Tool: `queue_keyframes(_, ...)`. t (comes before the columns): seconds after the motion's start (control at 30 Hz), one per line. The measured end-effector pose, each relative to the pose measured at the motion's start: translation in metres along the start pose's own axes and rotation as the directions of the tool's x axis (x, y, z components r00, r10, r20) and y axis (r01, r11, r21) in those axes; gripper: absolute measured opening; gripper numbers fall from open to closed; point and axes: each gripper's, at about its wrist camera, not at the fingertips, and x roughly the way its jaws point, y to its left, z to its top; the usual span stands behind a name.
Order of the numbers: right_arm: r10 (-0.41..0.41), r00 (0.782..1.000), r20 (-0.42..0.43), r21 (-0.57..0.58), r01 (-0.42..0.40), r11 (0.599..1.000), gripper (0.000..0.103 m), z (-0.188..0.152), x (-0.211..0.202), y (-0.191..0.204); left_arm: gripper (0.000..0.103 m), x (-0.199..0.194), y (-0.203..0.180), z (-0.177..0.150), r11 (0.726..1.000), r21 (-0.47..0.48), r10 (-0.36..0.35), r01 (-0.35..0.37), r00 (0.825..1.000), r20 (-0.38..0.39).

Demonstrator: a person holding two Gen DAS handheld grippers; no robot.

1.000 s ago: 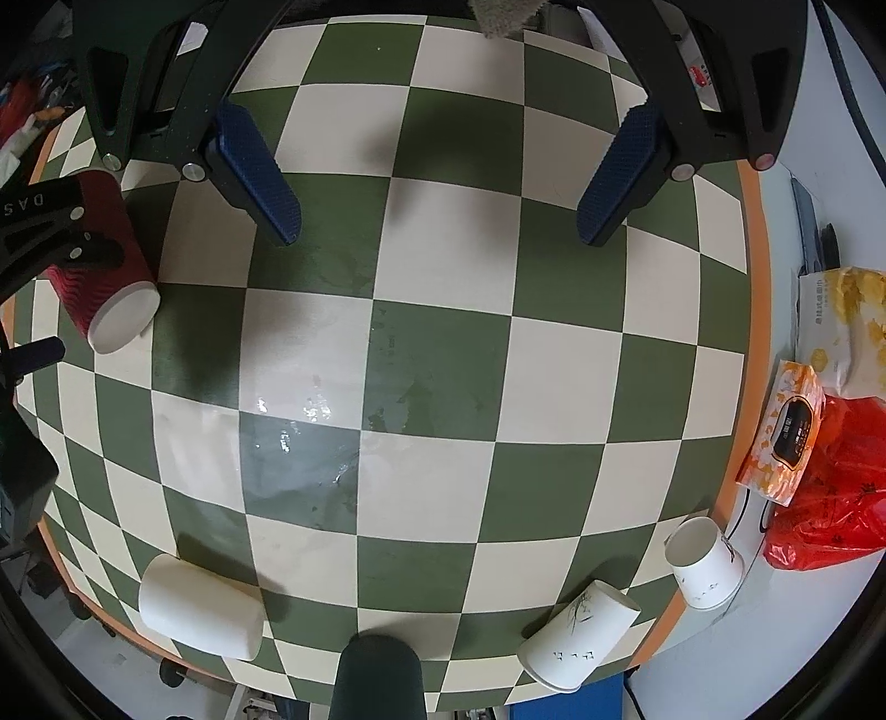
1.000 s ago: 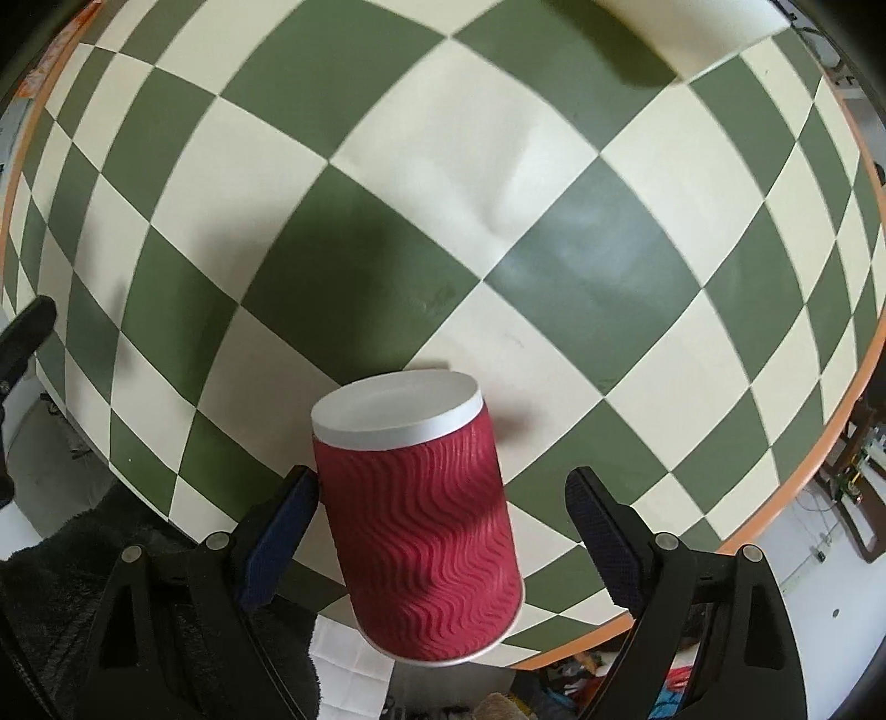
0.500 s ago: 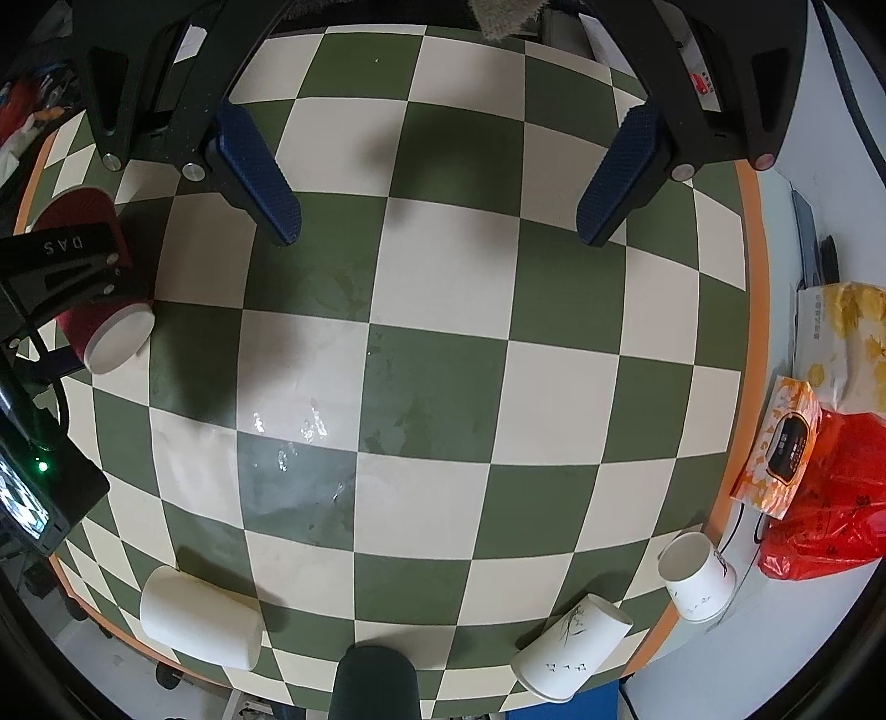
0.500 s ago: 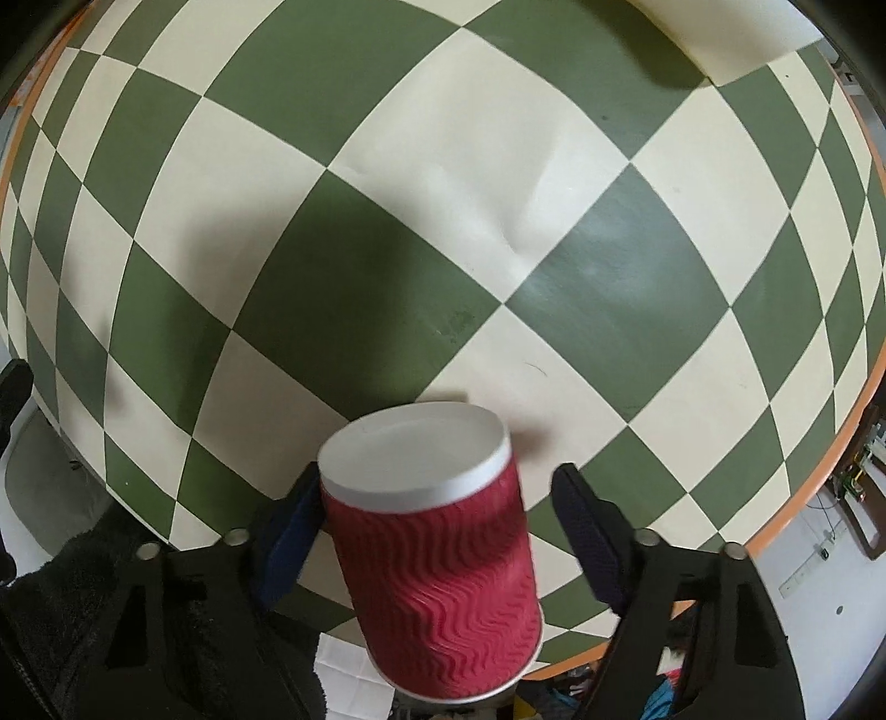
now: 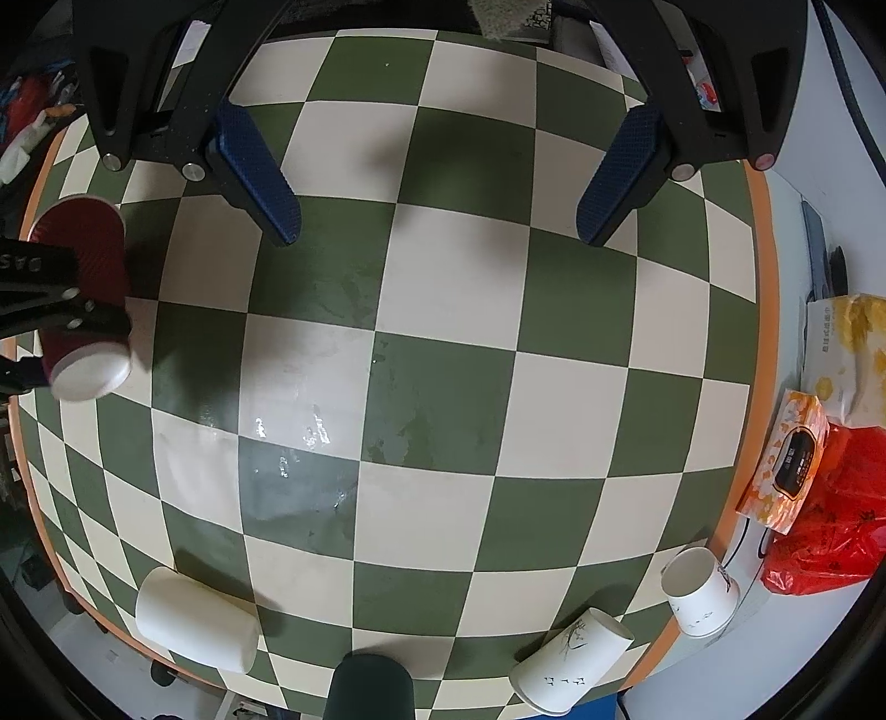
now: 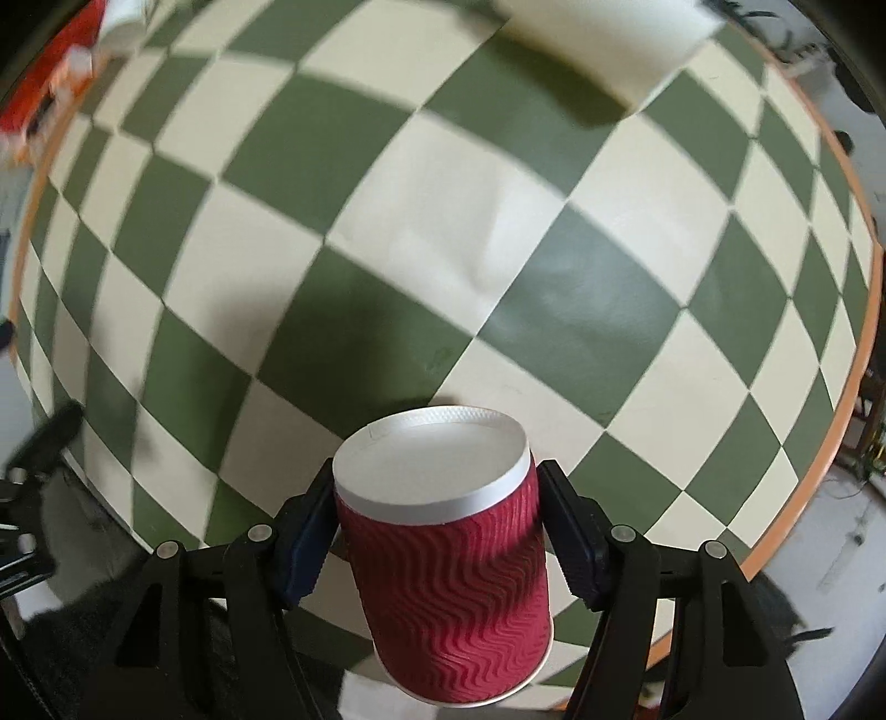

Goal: Flip cup upside down
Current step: 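Lift the red cup with the right gripper and rotate it rim-down, then lower the inverted red cup onto the table and open the right gripper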

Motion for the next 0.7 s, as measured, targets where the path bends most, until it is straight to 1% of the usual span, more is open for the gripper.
queue_keyframes(0.07,-0.002,0.998,0.065,0.026,0.0,1.0,0.071,-0.007,-0.011,-0.004,0.102,0.0,-0.002,0.001,1.0,0.005,0.0,0.0,1.0,0.001)
queue_keyframes(0.1,0.005,0.994,0.106,0.051,-0.011,0.999,0.071,-0.011,-0.017,-0.008,0.102,-0.001,-0.003,0.002,1.0,0.007,-0.002,0.002,1.0,0.001)
queue_keyframes(0.17,0.016,0.987,0.162,0.088,-0.03,0.996,0.071,-0.018,-0.026,-0.013,0.102,-0.002,-0.006,0.003,1.0,0.012,0.0,0.0,1.0,0.004)
queue_keyframes(0.2,0.017,0.977,0.211,0.112,-0.041,0.993,0.071,-0.022,-0.031,-0.017,0.102,-0.002,-0.007,0.003,1.0,0.014,0.0,0.0,1.0,0.005)
queue_keyframes(0.3,0.016,0.947,0.32,0.162,-0.071,0.984,0.071,-0.03,-0.044,-0.024,0.102,-0.003,-0.011,0.005,1.0,0.017,-0.004,0.004,1.0,0.005)
queue_keyframes(0.33,0.012,0.932,0.362,0.182,-0.083,0.98,0.071,-0.033,-0.048,-0.026,0.102,-0.004,-0.013,0.005,1.0,0.017,-0.006,0.006,1.0,0.005)
queue_keyframes(0.37,0.008,0.92,0.391,0.195,-0.092,0.976,0.071,-0.028,-0.057,-0.03,0.102,-0.004,-0.015,0.006,1.0,0.017,-0.008,0.008,1.0,0.006)
queue_keyframes(0.47,-0.02,0.867,0.497,0.246,-0.119,0.962,0.071,-0.03,-0.064,-0.033,0.102,-0.004,-0.017,0.008,1.0,0.016,-0.016,0.016,1.0,0.006)
queue_keyframes(0.5,-0.029,0.839,0.543,0.264,-0.138,0.955,0.071,-0.03,-0.061,-0.03,0.102,-0.004,-0.019,0.009,1.0,0.017,-0.017,0.017,1.0,0.007)
queue_keyframes(0.53,-0.037,0.822,0.568,0.273,-0.145,0.951,0.071,-0.033,-0.063,-0.029,0.102,-0.005,-0.02,0.009,1.0,0.018,-0.018,0.018,1.0,0.008)
queue_keyframes(0.63,-0.06,0.755,0.653,0.299,-0.184,0.936,0.071,-0.045,-0.059,-0.029,0.102,-0.005,-0.026,0.009,0.999,0.027,-0.018,0.017,1.0,0.011)
queue_keyframes(0.7,-0.077,0.724,0.685,0.312,-0.196,0.93,0.071,-0.052,-0.058,-0.032,0.102,-0.005,-0.029,0.009,0.999,0.034,-0.018,0.018,1.0,0.012)
